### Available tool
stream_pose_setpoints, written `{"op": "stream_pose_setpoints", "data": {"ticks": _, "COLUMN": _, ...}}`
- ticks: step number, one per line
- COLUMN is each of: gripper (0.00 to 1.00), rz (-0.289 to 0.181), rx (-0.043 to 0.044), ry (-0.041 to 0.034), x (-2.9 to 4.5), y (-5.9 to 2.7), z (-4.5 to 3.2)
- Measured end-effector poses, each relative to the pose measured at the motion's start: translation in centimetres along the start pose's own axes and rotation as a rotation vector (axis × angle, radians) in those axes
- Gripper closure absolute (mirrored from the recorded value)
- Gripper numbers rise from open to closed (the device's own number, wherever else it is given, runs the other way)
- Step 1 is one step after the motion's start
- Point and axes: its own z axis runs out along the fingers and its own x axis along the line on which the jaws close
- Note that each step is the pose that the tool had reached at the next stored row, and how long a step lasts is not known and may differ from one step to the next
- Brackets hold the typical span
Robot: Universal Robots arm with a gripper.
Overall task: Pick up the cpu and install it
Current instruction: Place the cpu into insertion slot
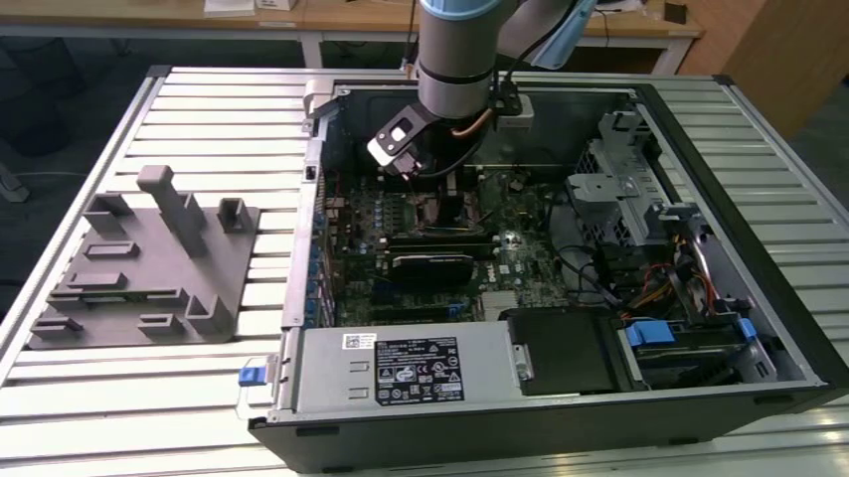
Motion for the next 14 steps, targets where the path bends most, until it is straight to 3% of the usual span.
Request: {"op": "stream_pose_setpoints", "data": {"ticks": 14, "gripper": 0.47, "rz": 0.000, "rx": 0.0000, "ry": -0.0029, "x": 0.00, "y": -0.01, "z": 0.24}}
